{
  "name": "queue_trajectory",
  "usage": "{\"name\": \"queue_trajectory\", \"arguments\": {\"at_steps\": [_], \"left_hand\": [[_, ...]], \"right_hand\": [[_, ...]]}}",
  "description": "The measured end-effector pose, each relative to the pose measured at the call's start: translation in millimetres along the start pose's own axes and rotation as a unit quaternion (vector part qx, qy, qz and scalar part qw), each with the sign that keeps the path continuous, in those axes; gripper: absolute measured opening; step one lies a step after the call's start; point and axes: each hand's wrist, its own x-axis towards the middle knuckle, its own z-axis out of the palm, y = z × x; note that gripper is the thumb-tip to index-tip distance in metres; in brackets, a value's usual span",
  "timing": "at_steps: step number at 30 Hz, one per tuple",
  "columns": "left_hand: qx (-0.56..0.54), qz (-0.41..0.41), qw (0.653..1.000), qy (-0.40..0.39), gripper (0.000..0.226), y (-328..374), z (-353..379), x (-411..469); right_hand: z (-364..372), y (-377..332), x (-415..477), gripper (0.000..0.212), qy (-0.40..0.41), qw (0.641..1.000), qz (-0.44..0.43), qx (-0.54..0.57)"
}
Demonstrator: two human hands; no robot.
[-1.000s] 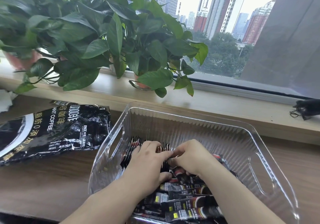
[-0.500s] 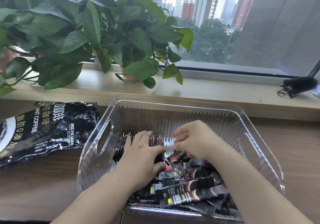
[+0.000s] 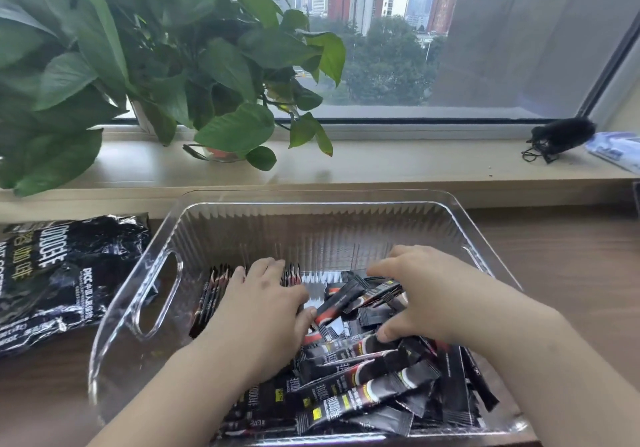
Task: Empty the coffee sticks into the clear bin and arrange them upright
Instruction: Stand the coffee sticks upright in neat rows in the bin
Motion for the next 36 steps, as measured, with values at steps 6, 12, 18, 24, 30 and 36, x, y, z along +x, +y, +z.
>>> {"name": "queue_trajectory", "arguments": {"at_steps": [6, 12, 18, 24, 30, 36], "left_hand": [[-0.033, 0.006, 0.998, 0.062, 0.058, -10, 21, -7], [-0.058, -0.001, 0.997, 0.058, 0.039, -7, 20, -8], [-0.07, -0.006, 0.996, 0.053, 0.037, -6, 18, -9], [-0.082, -0.007, 0.995, 0.05, 0.036, -5, 17, -10], [-0.091, -0.007, 0.994, 0.053, 0.038, -5, 15, -12], [-0.099, -0.007, 0.994, 0.05, 0.038, -4, 13, -12]], "right_hand": [[15, 1, 7, 0.076, -0.036, 0.999, 0.024, -0.033], [20, 5, 10, 0.05, -0.024, 0.999, 0.023, -0.032], [23, 7, 11, 0.02, -0.004, 0.998, 0.021, -0.051], [19, 9, 8, 0.02, 0.03, 0.998, 0.013, -0.047], [22, 10, 12, 0.021, -0.011, 0.995, 0.006, -0.095], [25, 9, 15, 0.022, -0.024, 0.994, 0.01, -0.103]]}}
